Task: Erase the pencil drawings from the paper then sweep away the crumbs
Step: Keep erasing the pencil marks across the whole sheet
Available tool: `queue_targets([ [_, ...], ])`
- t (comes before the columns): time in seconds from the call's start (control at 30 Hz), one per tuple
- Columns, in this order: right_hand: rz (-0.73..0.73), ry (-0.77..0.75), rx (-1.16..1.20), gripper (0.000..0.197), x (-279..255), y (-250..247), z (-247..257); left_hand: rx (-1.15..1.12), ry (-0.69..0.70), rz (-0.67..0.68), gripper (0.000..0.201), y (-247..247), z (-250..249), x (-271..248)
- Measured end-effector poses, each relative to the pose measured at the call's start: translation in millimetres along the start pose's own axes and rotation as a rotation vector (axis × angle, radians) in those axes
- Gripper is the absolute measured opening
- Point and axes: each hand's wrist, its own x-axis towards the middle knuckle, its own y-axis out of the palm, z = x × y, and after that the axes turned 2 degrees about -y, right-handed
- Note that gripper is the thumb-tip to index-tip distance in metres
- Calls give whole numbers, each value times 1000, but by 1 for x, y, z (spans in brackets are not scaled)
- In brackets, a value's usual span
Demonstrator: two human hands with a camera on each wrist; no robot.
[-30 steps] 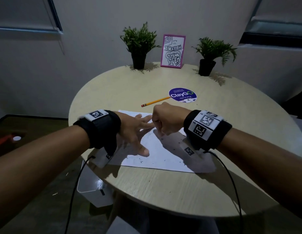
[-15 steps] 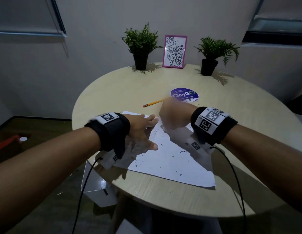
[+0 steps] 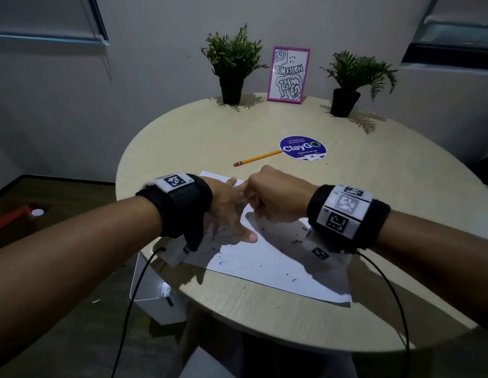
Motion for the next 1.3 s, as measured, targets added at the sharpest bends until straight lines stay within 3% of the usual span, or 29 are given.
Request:
queue_targets([
  [0.07, 56, -74, 71, 26, -4, 0, 8, -12, -33, 0, 40, -2, -3, -2],
  [0.1, 61, -84, 81, 28, -2, -1, 5, -4, -30, -1, 36, -2, -2, -1],
  [0.13, 44, -76, 71, 28, 2, -1, -2, 2, -18, 2, 48, -1, 0, 1],
  [0.2, -34, -17, 25, 15, 13, -4, -18, 28, 21, -7, 96, 1, 5, 6],
  [0.27, -105, 47, 11, 9, 18, -4, -28, 48, 26, -14, 115, 1, 8, 11],
  [0.37, -75, 7, 2, 16, 13, 1, -10, 23, 22, 21, 101, -1, 3, 5],
  [0.47, 16, -82, 104, 20, 4, 6, 5, -71, -15, -1, 58, 0, 0, -1],
  [0.5, 13, -85, 100, 16, 5, 5, 3, -68, -14, -11, 65, 0, 2, -1],
  [0.57, -67, -32, 34, 4, 14, -1, -13, -17, 13, -20, 100, 1, 5, 3],
  [0.63, -131, 47, 7, 6, 21, -5, -26, 32, 34, -17, 116, 2, 8, 9],
  [0.87, -14, -90, 71, 15, 7, 3, 1, -33, -12, 7, 98, 4, 10, 12],
  [1.03, -137, 28, 9, 7, 22, -5, -23, 26, 33, -20, 117, 4, 11, 12],
  [1.13, -58, -46, 14, 1, 13, 3, -1, -4, -2, 17, 96, 2, 5, 6],
  [1.2, -10, -82, 68, 10, 8, 5, 6, -20, -20, 16, 80, 0, 2, 3],
  [1.23, -18, -87, 76, 8, 8, 4, 3, -20, -17, 13, 81, 0, 1, 3],
  [1.3, -84, -36, 60, 10, 16, 0, -13, 4, 12, 1, 103, 2, 5, 7],
])
